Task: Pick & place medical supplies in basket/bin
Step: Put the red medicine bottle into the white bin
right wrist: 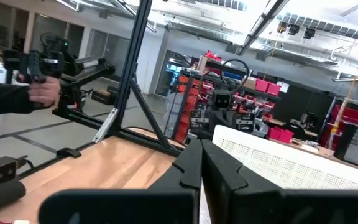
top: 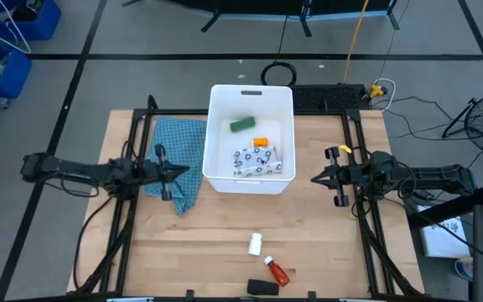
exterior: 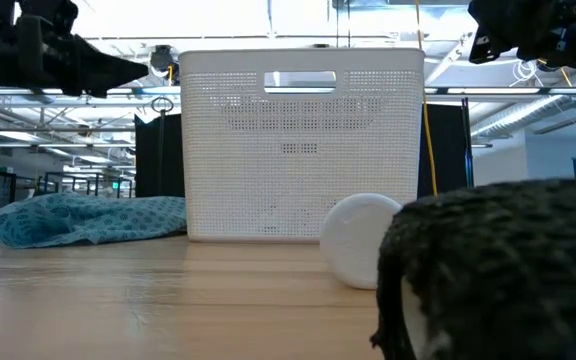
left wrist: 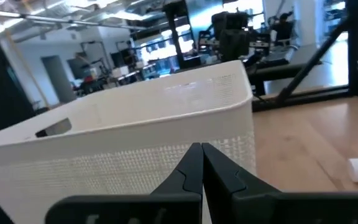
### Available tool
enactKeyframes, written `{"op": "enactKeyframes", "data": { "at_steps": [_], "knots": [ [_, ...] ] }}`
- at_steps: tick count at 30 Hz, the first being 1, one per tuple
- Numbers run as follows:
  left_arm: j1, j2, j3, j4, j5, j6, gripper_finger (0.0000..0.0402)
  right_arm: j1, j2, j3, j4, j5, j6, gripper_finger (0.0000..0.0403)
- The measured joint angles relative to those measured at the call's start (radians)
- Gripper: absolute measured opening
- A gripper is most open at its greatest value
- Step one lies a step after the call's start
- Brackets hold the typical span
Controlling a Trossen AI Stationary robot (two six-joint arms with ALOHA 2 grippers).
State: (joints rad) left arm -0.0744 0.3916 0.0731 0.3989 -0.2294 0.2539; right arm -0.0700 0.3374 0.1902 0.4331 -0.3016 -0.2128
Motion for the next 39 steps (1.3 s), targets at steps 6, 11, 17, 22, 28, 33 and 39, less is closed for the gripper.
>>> {"op": "enactKeyframes", "data": {
  "at_steps": [6, 11, 17, 22, 28, 33, 39],
  "knots": [
    [0.053, -0.171, 0.0, -0.125, 0.138, 0.05, 0.0, 0.0, -0.001, 0.0, 0.012, -0.017, 0.039, 0.0],
    [0.084, -0.325, 0.001, -0.284, 0.154, 0.05, 0.0, 0.0, -0.001, 0.0, 0.002, -0.018, 0.044, 0.0],
    [0.115, -0.387, 0.0, -0.407, 0.181, 0.001, 0.0, 0.0, 0.0, 0.0, -0.033, -0.018, 0.035, 0.0],
    [0.114, -0.383, 0.0, -0.413, 0.115, 0.005, 0.0007, 0.0, 0.0, 0.0, -0.034, -0.017, 0.033, 0.0],
    [0.114, -0.383, 0.0, -0.432, -0.014, -0.1, 0.0022, 0.054, 0.043, 0.105, -0.113, 0.016, 0.072, 0.0],
    [0.114, -0.383, 0.0, -0.433, -0.025, -0.203, 0.0012, 0.221, 0.185, 0.336, -0.365, 0.216, 0.044, 0.0],
    [0.114, -0.383, 0.0, -0.431, -0.034, -0.185, 0.0006, 0.477, 0.449, 0.585, -0.585, 0.558, 0.031, 0.0]
  ]
}}
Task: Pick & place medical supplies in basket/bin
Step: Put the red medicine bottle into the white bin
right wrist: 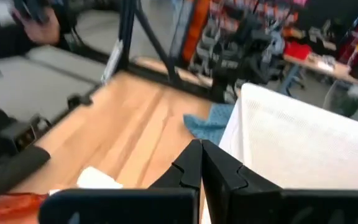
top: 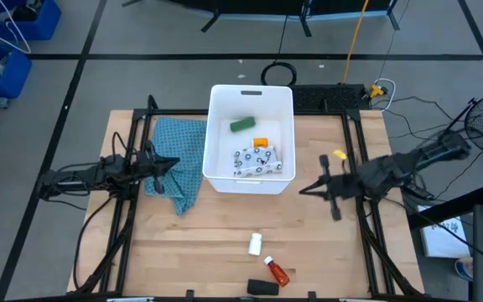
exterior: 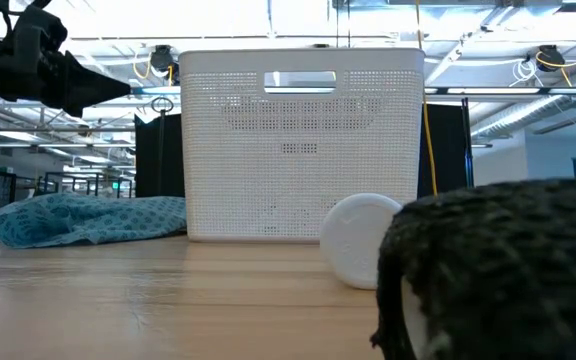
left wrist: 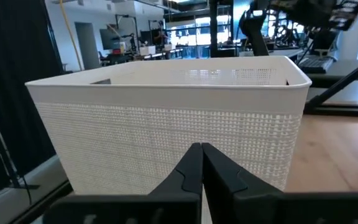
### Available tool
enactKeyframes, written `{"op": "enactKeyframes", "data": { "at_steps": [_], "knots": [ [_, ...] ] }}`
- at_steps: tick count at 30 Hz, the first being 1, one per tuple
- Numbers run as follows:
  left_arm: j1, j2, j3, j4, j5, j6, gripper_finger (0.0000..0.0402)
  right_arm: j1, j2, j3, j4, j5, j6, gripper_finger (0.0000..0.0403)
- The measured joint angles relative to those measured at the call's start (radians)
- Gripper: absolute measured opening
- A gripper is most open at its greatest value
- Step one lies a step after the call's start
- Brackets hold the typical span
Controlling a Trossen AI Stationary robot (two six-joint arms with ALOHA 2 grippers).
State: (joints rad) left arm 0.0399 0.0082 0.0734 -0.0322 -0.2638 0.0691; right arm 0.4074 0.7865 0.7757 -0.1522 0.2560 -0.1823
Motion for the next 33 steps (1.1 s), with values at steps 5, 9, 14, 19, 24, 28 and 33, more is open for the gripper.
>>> {"op": "enactKeyframes", "data": {
  "at_steps": [5, 9, 14, 19, 24, 28, 33],
  "knots": [
    [0.0, 0.0, 0.0, 0.008, 0.0, 0.003, 0.0027, 0.177, 0.217, 0.137, -0.019, 0.188, 0.058, 0.0],
    [0.0, 0.0, 0.0, 0.013, 0.0, -0.002, 0.0031, 0.286, 0.386, 0.229, -0.025, 0.259, 0.142, 0.0012],
    [0.0, 0.0, 0.0, 0.037, -0.001, -0.029, 0.0018, 0.353, 0.569, 0.34, -0.025, 0.319, 0.358, 0.0064],
    [0.0, 0.0, 0.0, 0.078, -0.008, -0.05, 0.0003, 0.352, 0.715, 0.431, -0.095, 0.317, 0.652, 0.013],
    [0.0, 0.0, 0.0, 0.116, -0.009, -0.051, 0.002, 0.327, 0.824, 0.489, -0.216, 0.205, 0.919, 0.0167],
    [0.0, 0.0, 0.0, 0.118, -0.03, -0.008, 0.0034, 0.305, 0.886, 0.493, -0.223, 0.105, 1.062, 0.0175],
    [0.0, 0.0, 0.0, 0.116, -0.071, 0.047, 0.0035, 0.287, 0.931, 0.493, -0.247, 0.055, 1.193, 0.0176]
  ]
}}
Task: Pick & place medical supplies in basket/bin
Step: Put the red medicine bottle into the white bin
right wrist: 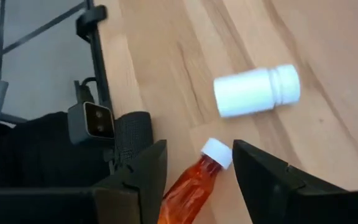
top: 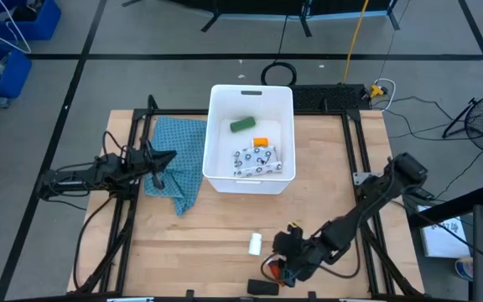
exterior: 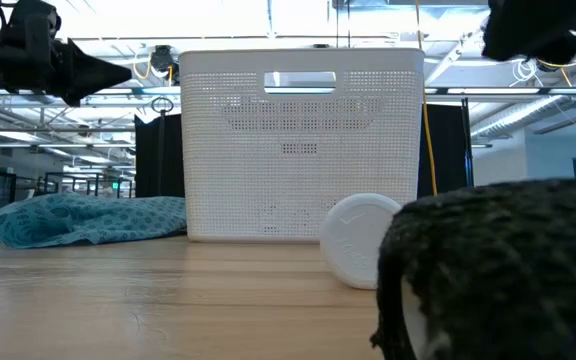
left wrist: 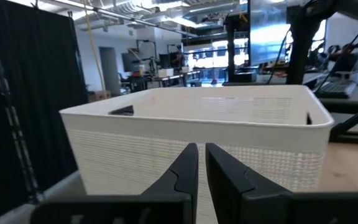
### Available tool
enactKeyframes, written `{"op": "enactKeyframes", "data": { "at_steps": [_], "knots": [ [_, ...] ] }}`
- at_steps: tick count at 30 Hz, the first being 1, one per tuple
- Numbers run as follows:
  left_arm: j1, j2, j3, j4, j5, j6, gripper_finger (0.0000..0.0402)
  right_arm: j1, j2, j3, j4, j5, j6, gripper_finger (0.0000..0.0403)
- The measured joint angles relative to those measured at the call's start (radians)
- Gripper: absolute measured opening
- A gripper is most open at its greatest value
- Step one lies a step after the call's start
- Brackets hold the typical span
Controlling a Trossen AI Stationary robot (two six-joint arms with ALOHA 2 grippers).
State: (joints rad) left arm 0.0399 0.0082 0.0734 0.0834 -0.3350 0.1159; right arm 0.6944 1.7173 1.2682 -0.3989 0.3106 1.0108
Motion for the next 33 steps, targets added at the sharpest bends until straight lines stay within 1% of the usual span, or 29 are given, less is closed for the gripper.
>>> {"op": "enactKeyframes", "data": {
  "at_steps": [3, 11, 13, 18, 22, 25, 29, 33],
  "knots": [
    [0.0, 0.0, 0.0, -0.001, -0.009, 0.027, 0.0037, -0.003, 0.013, 0.0, -0.018, -0.002, 0.072, 0.0176],
    [0.0, 0.0, 0.0, -0.001, -0.008, 0.043, 0.0037, -0.006, 0.047, 0.0, -0.039, -0.083, 0.211, 0.0176],
    [0.0, 0.0, 0.0, -0.001, -0.008, 0.043, 0.0037, 0.0, 0.049, -0.001, -0.041, -0.107, 0.234, 0.0176],
    [0.0, 0.0, 0.0, -0.002, -0.008, 0.039, 0.0037, 0.02, 0.048, -0.001, -0.033, -0.107, 0.267, 0.0176],
    [0.0, 0.0, 0.0, -0.003, -0.008, 0.029, 0.0037, 0.029, 0.048, -0.001, -0.034, -0.129, 0.269, 0.0177],
    [0.0, 0.0, 0.0, -0.004, -0.007, 0.011, 0.0037, 0.028, 0.048, -0.001, -0.036, -0.125, 0.274, 0.0189],
    [0.0, 0.0, 0.0, -0.005, -0.007, -0.006, 0.0037, 0.025, 0.059, -0.001, -0.028, -0.132, 0.309, 0.0215],
    [0.0, 0.0, 0.0, -0.006, -0.006, -0.013, 0.0037, 0.026, 0.083, -0.002, -0.015, -0.177, 0.334, 0.0238]
  ]
}}
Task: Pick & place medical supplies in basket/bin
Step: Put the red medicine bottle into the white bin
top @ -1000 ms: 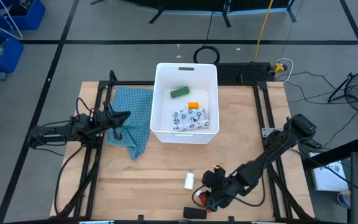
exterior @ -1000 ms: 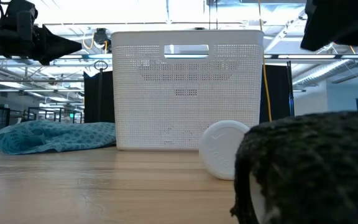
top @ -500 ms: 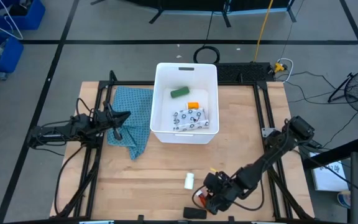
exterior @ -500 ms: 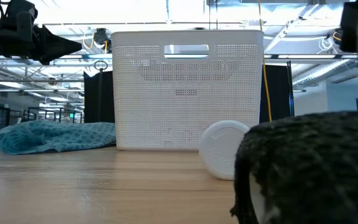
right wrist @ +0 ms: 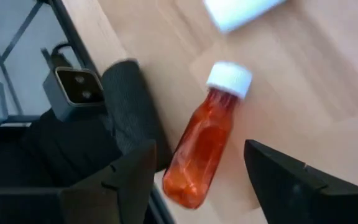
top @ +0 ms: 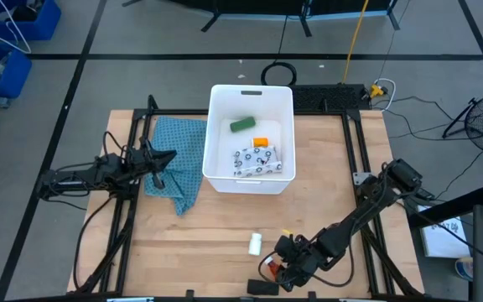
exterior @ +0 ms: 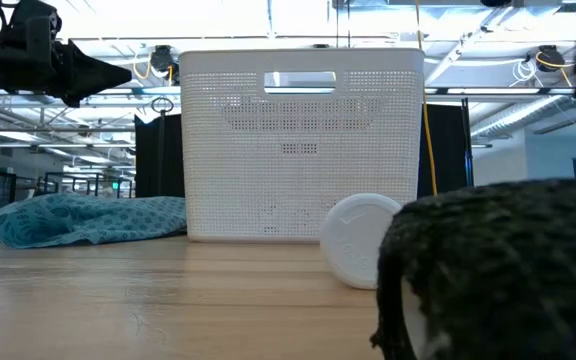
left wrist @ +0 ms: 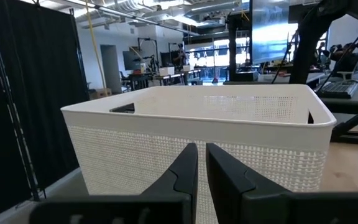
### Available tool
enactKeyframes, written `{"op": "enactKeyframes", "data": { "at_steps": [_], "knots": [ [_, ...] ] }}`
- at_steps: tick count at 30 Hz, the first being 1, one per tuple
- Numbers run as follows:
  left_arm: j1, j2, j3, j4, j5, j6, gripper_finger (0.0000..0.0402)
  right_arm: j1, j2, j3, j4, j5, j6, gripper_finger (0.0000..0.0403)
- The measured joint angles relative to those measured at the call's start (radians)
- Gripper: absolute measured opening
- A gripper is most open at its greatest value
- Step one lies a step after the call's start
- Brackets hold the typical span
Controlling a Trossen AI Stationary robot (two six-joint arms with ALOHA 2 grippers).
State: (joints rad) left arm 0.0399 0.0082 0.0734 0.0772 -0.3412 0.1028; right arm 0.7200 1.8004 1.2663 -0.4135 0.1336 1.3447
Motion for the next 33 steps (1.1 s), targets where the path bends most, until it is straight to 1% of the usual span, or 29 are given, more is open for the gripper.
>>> {"op": "enactKeyframes", "data": {
  "at_steps": [4, 8, 12, 16, 23, 27, 33],
  "knots": [
    [0.0, 0.0, 0.0, -0.012, 0.001, -0.001, 0.0037, 0.0, 0.035, 0.0, 0.006, -0.006, 0.002, 0.025],
    [0.0, 0.0, 0.0, -0.031, 0.002, -0.004, 0.0037, -0.001, 0.053, 0.0, 0.047, -0.006, -0.01, 0.0251],
    [0.0, 0.0, 0.0, -0.036, 0.002, -0.004, 0.0037, -0.001, 0.081, 0.0, 0.053, -0.015, -0.022, 0.0251],
    [0.0, 0.0, 0.0, -0.037, 0.002, -0.007, 0.0037, -0.001, 0.122, 0.0, 0.054, -0.079, -0.028, 0.0251],
    [0.0, 0.0, 0.0, -0.037, 0.001, -0.007, 0.0037, -0.002, 0.167, 0.005, 0.044, -0.13, -0.059, 0.0246],
    [0.0, 0.0, 0.0, -0.037, 0.0, -0.007, 0.0037, -0.003, 0.161, 0.004, 0.034, -0.127, -0.085, 0.0218],
    [0.0, 0.0, 0.0, -0.037, 0.0, -0.007, 0.0037, -0.006, 0.102, -0.003, -0.043, -0.065, -0.171, 0.0136]
  ]
}}
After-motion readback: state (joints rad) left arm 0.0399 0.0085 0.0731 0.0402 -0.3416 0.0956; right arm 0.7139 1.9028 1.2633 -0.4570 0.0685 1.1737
